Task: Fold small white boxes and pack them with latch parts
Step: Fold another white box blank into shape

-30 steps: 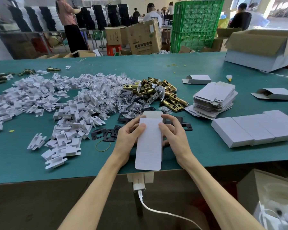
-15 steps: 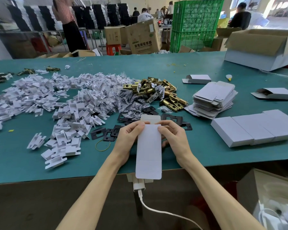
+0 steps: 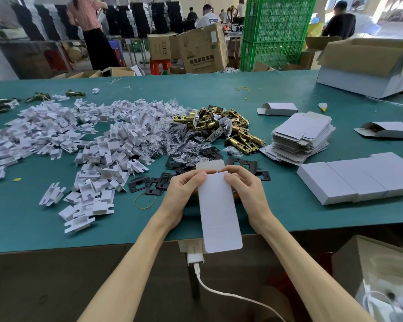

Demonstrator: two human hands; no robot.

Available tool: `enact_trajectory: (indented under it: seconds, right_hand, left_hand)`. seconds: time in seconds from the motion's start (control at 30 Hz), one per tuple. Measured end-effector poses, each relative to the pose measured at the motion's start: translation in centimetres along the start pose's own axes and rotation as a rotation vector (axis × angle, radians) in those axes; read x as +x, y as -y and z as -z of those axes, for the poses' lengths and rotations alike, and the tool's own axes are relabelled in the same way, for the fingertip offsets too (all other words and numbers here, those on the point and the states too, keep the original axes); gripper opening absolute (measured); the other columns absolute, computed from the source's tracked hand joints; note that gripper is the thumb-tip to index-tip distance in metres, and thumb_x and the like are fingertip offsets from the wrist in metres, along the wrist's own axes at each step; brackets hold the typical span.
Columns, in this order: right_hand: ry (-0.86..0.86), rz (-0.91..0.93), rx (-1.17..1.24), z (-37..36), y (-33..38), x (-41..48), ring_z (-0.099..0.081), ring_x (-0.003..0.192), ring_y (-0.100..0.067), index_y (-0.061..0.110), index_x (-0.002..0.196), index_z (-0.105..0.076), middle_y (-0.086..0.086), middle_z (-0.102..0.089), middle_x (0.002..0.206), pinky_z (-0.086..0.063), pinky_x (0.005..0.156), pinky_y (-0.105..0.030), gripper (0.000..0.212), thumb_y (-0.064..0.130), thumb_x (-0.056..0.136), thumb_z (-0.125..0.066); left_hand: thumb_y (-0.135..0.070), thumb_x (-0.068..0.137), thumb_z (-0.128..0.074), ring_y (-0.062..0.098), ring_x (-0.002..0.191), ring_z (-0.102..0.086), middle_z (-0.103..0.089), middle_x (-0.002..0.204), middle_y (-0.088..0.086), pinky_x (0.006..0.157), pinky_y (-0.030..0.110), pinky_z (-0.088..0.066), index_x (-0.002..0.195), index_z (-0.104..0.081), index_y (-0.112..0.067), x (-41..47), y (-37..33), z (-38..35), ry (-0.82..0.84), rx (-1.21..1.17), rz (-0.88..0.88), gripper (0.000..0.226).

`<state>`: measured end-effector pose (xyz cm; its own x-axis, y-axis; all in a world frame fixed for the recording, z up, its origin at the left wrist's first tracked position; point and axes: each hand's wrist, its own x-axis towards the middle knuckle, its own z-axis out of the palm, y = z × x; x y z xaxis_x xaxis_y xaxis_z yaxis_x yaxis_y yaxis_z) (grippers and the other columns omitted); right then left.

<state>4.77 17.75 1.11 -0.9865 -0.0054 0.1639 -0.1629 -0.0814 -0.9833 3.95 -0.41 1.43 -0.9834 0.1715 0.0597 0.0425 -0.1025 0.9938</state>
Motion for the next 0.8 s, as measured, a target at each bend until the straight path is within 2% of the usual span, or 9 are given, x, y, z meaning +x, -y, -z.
enact_trajectory:
  seconds: [0.1,0.23,0.43,0.53,0.67,0.8]
  right_hand:
    - [-0.007,0.002,-0.008,-0.02,-0.06,0.01,-0.067,0.086,-0.008,0.024,0.104,-0.073,0.007,-0.073,0.099,-0.054,0.066,-0.025,0.023,0.038,0.089,-0.063]
    - [-0.004,0.009,-0.007,-0.03,-0.11,-0.01,-0.068,0.088,-0.007,0.026,0.104,-0.073,0.007,-0.073,0.101,-0.054,0.065,-0.023,0.019,0.036,0.091,-0.063]
    - [-0.008,0.004,-0.001,-0.08,-0.22,0.06,-0.068,0.087,-0.006,0.027,0.103,-0.074,0.008,-0.073,0.100,-0.054,0.063,-0.022,0.020,0.039,0.090,-0.064]
    - [-0.005,0.002,0.000,0.01,-0.23,0.03,-0.068,0.087,-0.005,0.026,0.104,-0.074,0.008,-0.073,0.100,-0.054,0.063,-0.021,0.021,0.039,0.090,-0.064]
    - [-0.018,-0.009,-0.013,-0.09,-0.24,0.09,-0.067,0.084,-0.005,0.022,0.105,-0.074,0.008,-0.074,0.096,-0.051,0.058,-0.019,0.025,0.039,0.089,-0.065]
    - [-0.025,0.005,-0.038,0.03,-0.43,0.13,-0.067,0.088,-0.008,0.022,0.104,-0.074,0.006,-0.074,0.099,-0.050,0.061,-0.019,0.015,0.031,0.097,-0.066]
  left_hand:
    - [-0.022,0.105,-0.059,0.027,0.100,-0.065,-0.073,0.120,0.020,0.093,0.049,-0.050,0.118,-0.078,-0.014,0.03,0.01,-0.02,0.004,0.018,0.008,0.025]
    - [-0.022,0.105,-0.059,0.028,0.101,-0.064,-0.073,0.120,0.020,0.094,0.051,-0.048,0.116,-0.079,-0.014,0.12,0.10,-0.02,-0.023,0.028,0.008,0.025]
    - [-0.024,0.102,-0.062,0.029,0.102,-0.064,-0.073,0.120,0.020,0.104,0.064,-0.046,0.117,-0.078,-0.011,0.03,0.06,-0.15,-0.030,0.018,0.003,0.025]
    - [-0.032,0.095,-0.064,0.030,0.104,-0.064,-0.073,0.121,0.020,0.105,0.065,-0.045,0.117,-0.078,-0.011,-0.03,0.01,-0.19,-0.026,0.012,0.001,0.034]
    - [-0.033,0.096,-0.063,0.030,0.103,-0.064,-0.073,0.120,0.021,0.106,0.065,-0.044,0.119,-0.077,-0.011,0.00,0.21,-0.03,-0.023,0.020,-0.015,0.034]
    - [-0.017,0.105,-0.061,0.022,0.108,-0.066,-0.073,0.128,0.007,0.103,0.055,-0.050,0.131,-0.072,-0.020,-0.06,0.03,0.01,-0.010,0.005,-0.053,0.028]
